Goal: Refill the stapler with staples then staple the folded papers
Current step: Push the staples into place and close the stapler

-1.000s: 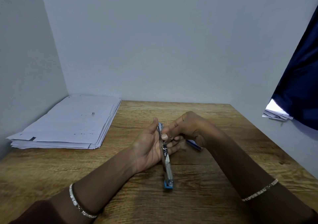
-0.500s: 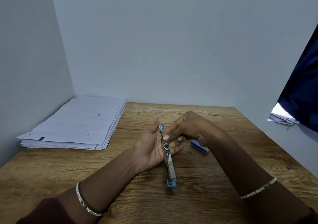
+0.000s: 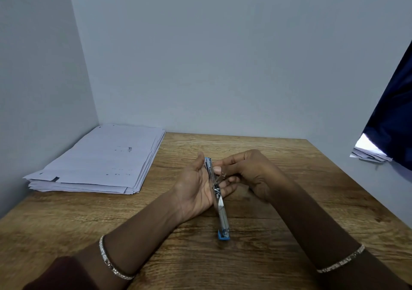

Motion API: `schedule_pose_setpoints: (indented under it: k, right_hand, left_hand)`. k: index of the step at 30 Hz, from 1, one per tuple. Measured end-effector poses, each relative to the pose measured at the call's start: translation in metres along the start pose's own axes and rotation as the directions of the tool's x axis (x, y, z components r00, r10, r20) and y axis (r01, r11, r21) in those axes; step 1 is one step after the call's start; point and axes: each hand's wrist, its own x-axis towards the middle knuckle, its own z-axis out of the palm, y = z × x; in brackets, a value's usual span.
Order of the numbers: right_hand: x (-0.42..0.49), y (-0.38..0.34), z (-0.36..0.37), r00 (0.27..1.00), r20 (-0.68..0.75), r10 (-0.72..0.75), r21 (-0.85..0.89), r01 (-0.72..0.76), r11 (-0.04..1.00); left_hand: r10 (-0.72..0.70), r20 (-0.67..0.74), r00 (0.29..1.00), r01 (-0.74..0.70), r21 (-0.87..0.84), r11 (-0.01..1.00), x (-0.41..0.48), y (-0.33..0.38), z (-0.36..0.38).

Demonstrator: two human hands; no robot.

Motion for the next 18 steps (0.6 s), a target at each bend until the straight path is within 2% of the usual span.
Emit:
schedule_pose_setpoints:
  k: [5, 11, 18]
  right_hand:
    - [-0.0004, 0.0029, 0.0062, 0.999, -0.001, 0.033, -0.002, -0.033, 0.999]
    - [-0.0023, 0.0004, 0.0045, 0.998, 0.016, 0.059, -0.020, -0.058, 0.998]
    - [-0.0017, 0.0029, 0.0023, 1.000, 0.028, 0.000, -0.054, 0.002, 0.999]
  left_hand:
    - [0.018, -0.052, 0.998, -0.019, -0.022, 1.000, -0.0012, -0.0008, 0.0019]
    - [0.014, -0.031, 0.999, -0.014, -0.015, 1.000, -0.0013, -0.0001, -0.0004]
    - [0.022, -0.035, 0.999, -0.022, -0.007, 1.000, 0.0000, 0.0002, -0.0013]
